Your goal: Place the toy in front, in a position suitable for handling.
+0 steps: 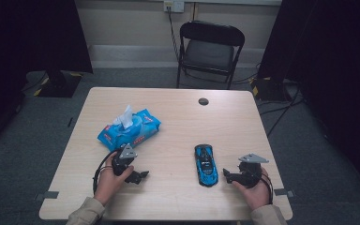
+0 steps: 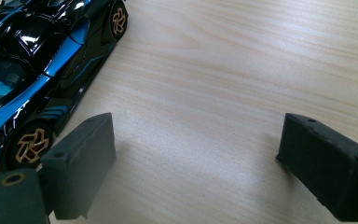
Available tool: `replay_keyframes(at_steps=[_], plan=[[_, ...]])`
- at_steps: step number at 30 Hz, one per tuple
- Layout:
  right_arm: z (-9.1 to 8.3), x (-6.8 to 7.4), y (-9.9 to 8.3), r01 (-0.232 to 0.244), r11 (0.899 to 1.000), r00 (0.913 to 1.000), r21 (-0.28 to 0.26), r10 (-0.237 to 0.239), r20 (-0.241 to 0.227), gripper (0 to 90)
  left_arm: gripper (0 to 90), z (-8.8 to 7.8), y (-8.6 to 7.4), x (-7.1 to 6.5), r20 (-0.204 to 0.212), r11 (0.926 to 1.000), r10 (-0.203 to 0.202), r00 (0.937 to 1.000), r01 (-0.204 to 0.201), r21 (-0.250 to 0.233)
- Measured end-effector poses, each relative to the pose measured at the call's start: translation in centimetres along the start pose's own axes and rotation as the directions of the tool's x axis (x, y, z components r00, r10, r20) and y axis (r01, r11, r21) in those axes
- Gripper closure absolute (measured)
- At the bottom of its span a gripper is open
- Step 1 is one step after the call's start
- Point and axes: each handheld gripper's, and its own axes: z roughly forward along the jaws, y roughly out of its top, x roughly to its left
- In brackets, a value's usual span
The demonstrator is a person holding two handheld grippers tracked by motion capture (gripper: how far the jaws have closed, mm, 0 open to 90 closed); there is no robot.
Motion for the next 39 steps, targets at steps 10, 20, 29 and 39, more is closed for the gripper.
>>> replay_keyframes(at_steps=[10, 20, 29, 39], plan=[[-0.1, -0.2, 0.1, -0.016, 1.0, 0.9997, 0.001, 0.016, 0.019, 15.9, 0.0, 0.1, 0.1, 0.1, -0.006, 1.0, 0.001, 1.0, -0.001, 0.0], [-0.6, -0.7, 0.5, -0.077, 0.997, 0.997, 0.028, 0.076, 0.013, 18.9, 0.0, 0.1, 0.1, 0.1, -0.001, 1.0, -0.005, 1.0, 0.005, -0.001], [-1.4, 0.1, 2.1, -0.065, 0.998, 0.9977, 0.01, 0.065, 0.019, 18.2, 0.0, 0.1, 0.1, 0.1, -0.001, 1.0, -0.005, 1.0, 0.005, -0.001], [-1.1, 1.9, 4.0, -0.051, 0.999, 0.9987, -0.004, 0.051, -0.007, 17.4, 0.0, 0.1, 0.1, 0.1, -0.001, 1.0, -0.005, 1.0, 0.005, -0.002]])
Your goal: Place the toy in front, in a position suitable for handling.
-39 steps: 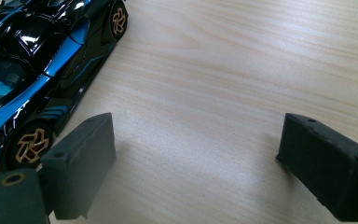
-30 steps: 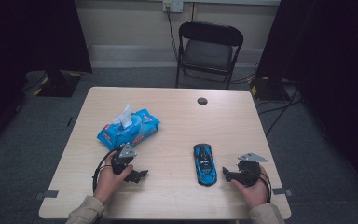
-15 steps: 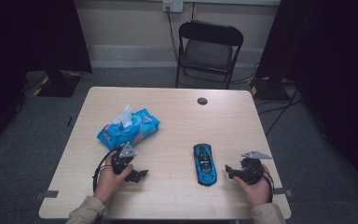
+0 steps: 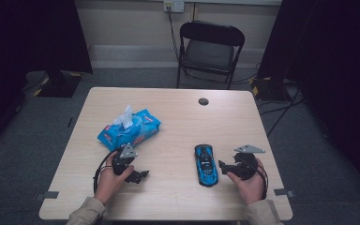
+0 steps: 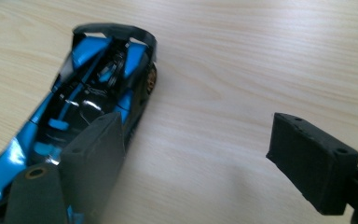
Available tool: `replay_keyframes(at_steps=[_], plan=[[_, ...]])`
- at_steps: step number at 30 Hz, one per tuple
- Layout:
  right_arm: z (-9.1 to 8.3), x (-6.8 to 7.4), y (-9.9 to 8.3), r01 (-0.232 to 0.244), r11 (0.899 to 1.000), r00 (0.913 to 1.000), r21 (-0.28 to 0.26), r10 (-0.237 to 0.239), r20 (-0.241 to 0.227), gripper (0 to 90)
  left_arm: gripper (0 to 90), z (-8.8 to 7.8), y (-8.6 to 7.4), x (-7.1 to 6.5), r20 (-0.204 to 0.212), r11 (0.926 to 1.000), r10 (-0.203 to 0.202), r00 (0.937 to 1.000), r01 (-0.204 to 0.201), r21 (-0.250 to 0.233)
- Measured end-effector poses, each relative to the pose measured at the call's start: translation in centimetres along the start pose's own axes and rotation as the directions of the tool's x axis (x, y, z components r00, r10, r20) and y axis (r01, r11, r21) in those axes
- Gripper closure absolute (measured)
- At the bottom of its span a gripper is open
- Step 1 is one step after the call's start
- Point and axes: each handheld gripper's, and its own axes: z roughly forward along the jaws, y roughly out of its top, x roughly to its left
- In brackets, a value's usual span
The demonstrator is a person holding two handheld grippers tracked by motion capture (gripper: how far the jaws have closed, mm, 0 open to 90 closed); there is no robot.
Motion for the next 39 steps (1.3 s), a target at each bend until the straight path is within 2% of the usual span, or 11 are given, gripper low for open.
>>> replay_keyframes(at_steps=[7, 16, 32, 37, 39], plan=[[0.7, 1.1, 1.0, 0.003, 1.0, 0.9995, 0.018, -0.003, -0.03, 17.4, 0.0, 0.0, 0.0, 0.0, 0.0, 1.0, 0.0, 1.0, 0.0, 0.0], [0.9, 2.2, 2.5, 0.006, 1.0, 0.9985, 0.004, -0.006, -0.054, 16.7, 0.0, 0.0, 0.0, 0.0, 0.0, 1.0, -0.001, 1.0, 0.001, 0.0], [2.2, 2.8, 3.2, -0.058, 0.998, 0.9957, 0.007, 0.059, -0.071, 14.3, 0.0, 0.0, 0.0, 0.0, -0.002, 1.0, 0.002, 1.0, -0.002, 0.0], [2.7, 3.5, 3.5, -0.07, 0.998, 0.9935, -0.001, 0.07, -0.09, 14.2, 0.0, 0.0, 0.0, 0.0, -0.002, 1.0, 0.002, 1.0, -0.002, 0.0], [3.0, 3.9, 3.6, -0.068, 0.998, 0.9944, -0.001, 0.067, -0.082, 14.2, 0.0, 0.0, 0.0, 0.0, -0.002, 1.0, 0.002, 1.0, -0.002, 0.0]])
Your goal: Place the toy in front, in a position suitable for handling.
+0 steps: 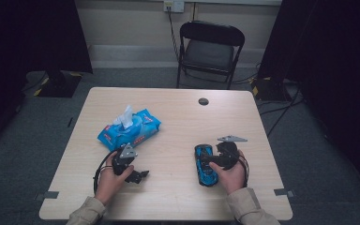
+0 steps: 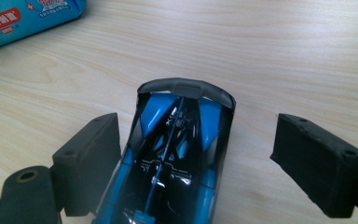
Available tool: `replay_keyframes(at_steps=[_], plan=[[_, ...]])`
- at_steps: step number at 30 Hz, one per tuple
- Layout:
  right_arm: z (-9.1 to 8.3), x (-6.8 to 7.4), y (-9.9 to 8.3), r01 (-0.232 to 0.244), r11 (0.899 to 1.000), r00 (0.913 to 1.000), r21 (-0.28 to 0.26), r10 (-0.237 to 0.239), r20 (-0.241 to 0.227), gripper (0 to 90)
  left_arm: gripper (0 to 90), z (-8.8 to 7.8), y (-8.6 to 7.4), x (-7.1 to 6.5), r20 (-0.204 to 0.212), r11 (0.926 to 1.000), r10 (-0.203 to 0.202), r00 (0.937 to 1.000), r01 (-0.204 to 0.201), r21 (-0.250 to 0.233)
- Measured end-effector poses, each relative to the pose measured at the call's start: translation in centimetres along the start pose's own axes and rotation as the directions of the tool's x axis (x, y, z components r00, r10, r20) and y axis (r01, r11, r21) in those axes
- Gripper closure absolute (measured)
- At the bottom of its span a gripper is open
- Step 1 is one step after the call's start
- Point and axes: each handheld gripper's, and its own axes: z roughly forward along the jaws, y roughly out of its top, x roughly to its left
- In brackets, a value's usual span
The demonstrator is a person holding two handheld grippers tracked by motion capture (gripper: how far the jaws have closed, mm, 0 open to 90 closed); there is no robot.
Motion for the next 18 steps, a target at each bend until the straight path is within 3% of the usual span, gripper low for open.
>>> replay_keyframes(at_steps=[18], plan=[[3.2, 1.2, 0.2, -0.041, 0.999, 0.9984, 0.032, 0.04, 0.041, 14.3, 0.0, 0.0, 0.0, 0.0, 0.005, 1.0, 0.001, 1.0, -0.001, -0.001]])
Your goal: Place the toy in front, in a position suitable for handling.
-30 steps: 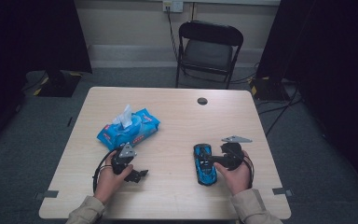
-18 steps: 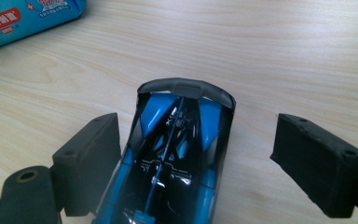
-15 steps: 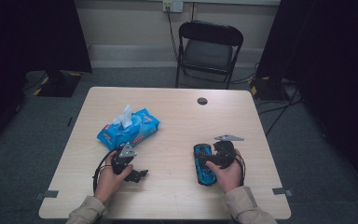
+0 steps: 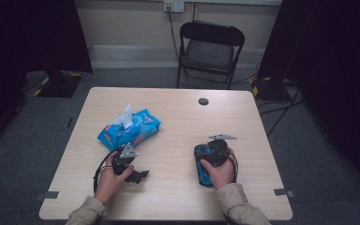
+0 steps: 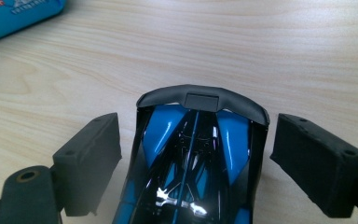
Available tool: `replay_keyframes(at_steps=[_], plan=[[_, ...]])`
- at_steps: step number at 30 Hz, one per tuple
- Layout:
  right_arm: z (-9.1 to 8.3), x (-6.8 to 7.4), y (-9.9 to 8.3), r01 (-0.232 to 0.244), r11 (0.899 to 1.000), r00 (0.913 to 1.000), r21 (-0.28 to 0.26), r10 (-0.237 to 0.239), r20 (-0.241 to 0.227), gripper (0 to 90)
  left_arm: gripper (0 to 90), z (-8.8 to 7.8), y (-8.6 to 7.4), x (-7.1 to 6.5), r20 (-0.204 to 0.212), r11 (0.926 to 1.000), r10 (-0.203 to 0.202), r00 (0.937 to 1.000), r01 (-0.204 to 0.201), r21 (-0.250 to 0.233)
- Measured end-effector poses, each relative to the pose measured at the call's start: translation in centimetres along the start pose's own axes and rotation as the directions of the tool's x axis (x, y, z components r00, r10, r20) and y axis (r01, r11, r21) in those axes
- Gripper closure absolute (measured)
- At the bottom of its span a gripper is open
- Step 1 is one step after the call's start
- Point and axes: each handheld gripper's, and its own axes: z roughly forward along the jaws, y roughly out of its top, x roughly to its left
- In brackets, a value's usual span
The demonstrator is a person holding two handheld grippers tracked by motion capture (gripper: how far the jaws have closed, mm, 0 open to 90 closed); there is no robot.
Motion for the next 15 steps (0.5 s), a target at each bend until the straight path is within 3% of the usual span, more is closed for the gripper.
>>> replay_keyframes(at_steps=[9, 15], plan=[[1.3, 1.0, 0.0, 0.022, 1.0, 0.9985, 0.018, -0.023, 0.049, 14.7, 0.0, 0.0, 0.0, 0.0, 0.0, 1.0, 0.0, 1.0, 0.0, 0.0], [1.9, 0.8, -0.2, -0.026, 0.999, 0.9979, 0.04, 0.024, 0.06, 16.8, 0.0, 0.0, 0.0, 0.0, 0.0, 1.0, 0.0, 1.0, 0.0, 0.0]])
